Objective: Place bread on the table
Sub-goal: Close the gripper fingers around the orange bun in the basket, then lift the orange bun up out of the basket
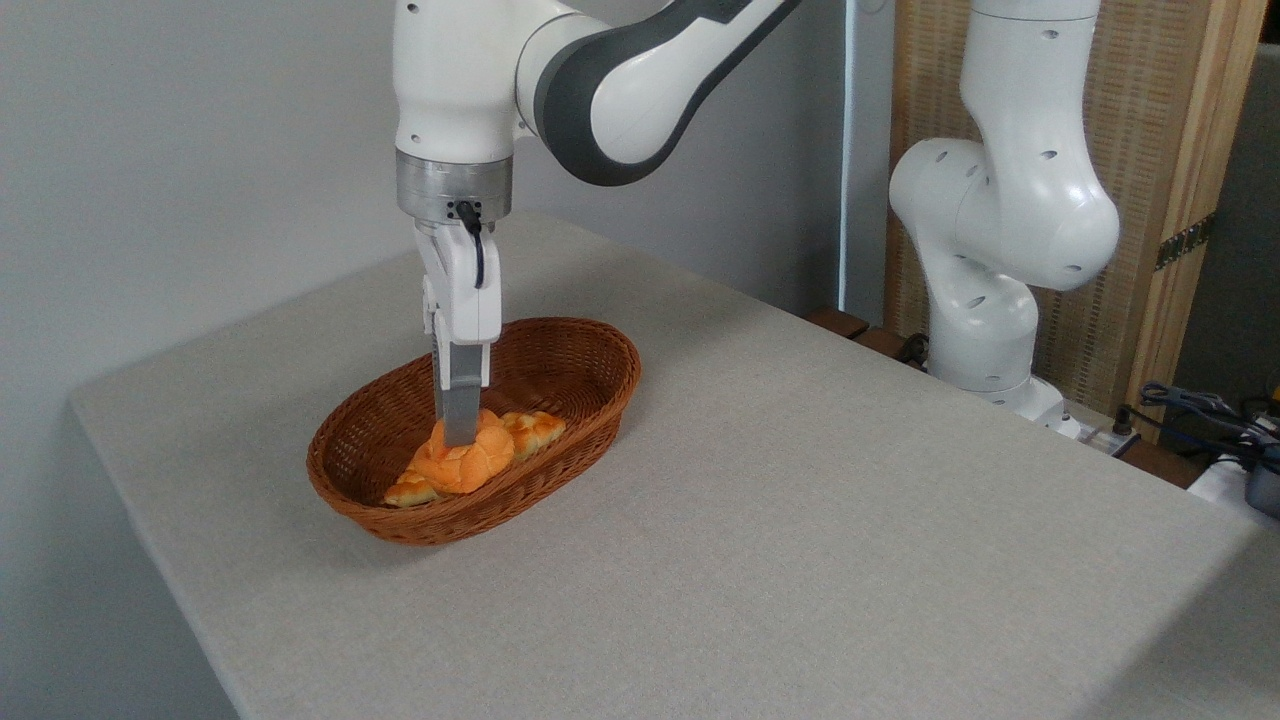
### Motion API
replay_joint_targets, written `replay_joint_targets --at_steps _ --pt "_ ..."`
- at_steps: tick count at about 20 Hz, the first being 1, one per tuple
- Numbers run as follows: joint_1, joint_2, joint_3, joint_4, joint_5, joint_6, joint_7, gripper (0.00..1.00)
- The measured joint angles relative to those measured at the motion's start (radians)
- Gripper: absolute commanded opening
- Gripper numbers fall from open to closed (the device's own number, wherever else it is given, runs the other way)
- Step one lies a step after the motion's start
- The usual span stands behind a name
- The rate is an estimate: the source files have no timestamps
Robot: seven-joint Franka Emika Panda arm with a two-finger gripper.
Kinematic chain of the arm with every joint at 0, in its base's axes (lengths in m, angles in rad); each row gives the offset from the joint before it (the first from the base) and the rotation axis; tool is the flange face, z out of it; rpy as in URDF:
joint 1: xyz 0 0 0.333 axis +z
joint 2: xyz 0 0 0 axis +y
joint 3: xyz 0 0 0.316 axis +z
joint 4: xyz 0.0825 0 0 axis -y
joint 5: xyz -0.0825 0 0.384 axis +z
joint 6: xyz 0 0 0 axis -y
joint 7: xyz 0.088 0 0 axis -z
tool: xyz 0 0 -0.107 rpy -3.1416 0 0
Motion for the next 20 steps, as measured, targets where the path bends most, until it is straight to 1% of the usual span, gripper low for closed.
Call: replay_joint_targets --at_steps 2,6,9,11,12,14,20 --pt "0.0 0.0 0.0 0.0 0.0 0.0 0.0 0.29" --pt "0.0 0.0 0.0 0.0 0.0 0.0 0.0 0.21" --pt "0.0 0.0 0.001 0.0 0.0 0.0 0.0 0.2" --pt "0.0 0.0 0.001 0.0 0.0 0.0 0.0 0.11" --pt "0.0 -0.001 0.001 0.0 0.0 0.0 -0.001 0.05" --pt "0.0 -0.002 0.001 0.001 0.0 0.0 -0.019 0.04" --pt "0.0 -0.012 0.002 0.031 0.0 -0.019 -0.141 0.02"
